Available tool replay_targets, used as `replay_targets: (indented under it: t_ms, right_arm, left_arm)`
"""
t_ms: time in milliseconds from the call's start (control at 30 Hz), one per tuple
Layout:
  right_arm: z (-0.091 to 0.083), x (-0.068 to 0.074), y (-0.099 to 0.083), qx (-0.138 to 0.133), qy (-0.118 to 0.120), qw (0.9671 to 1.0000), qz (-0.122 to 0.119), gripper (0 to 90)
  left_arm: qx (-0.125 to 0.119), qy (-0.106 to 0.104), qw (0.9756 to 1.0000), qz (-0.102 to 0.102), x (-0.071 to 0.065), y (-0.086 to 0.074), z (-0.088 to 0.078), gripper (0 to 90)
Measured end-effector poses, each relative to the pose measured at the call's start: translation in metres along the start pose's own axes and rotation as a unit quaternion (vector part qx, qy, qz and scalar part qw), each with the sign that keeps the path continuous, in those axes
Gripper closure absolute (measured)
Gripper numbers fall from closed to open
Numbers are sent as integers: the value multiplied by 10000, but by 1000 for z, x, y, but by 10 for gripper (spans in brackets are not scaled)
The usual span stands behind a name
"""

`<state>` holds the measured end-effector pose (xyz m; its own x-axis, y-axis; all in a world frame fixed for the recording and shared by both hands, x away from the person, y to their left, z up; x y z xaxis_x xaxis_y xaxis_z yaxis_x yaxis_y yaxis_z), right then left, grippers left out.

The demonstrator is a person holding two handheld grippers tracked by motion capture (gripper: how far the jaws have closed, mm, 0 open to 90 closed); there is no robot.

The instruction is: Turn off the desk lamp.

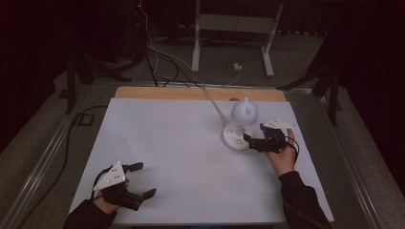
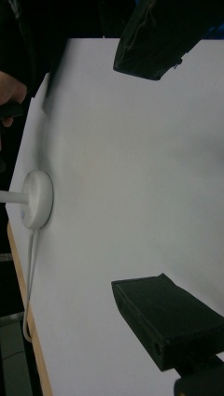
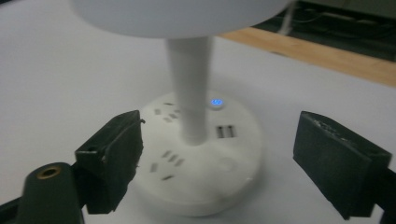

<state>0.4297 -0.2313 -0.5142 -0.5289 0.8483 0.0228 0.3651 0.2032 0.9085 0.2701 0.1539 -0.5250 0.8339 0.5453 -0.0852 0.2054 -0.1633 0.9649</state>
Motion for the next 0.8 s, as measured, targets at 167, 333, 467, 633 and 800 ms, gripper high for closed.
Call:
replay_targets:
  t_ms: [167,333,467,633,800]
  right_arm:
    - [-2,11,-4,90,314,9993,183,1]
    - [-8,20,-9,104,641,9978,158,0]
    - [-13,23,-10,89,920,9954,263,0]
    - [-19,22,-12,69,979,9946,325,0]
    - [-29,26,-20,113,1014,9945,245,0]
  left_arm:
    - [-8,41,10000,-31,2,0,0,5]
    - [-35,73,9999,-94,5,0,0,5]
    - [-9,52,9999,-95,5,0,2,5]
    - [-8,34,10000,-53,3,0,1,5]
    - [-14,21,10000,19,-1,0,-3,5]
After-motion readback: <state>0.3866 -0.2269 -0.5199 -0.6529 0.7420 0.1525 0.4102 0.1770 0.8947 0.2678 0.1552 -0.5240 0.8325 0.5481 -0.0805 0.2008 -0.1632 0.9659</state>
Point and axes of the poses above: each handheld gripper's, and its own axes: z roughly forward along the jaws, y roughly out of its top, x roughly to its left, the point moved 8 cm from there along z, roughly forward along the jaws, and after that the axes turned 7 degrees about -x, right-handed, at the moved point
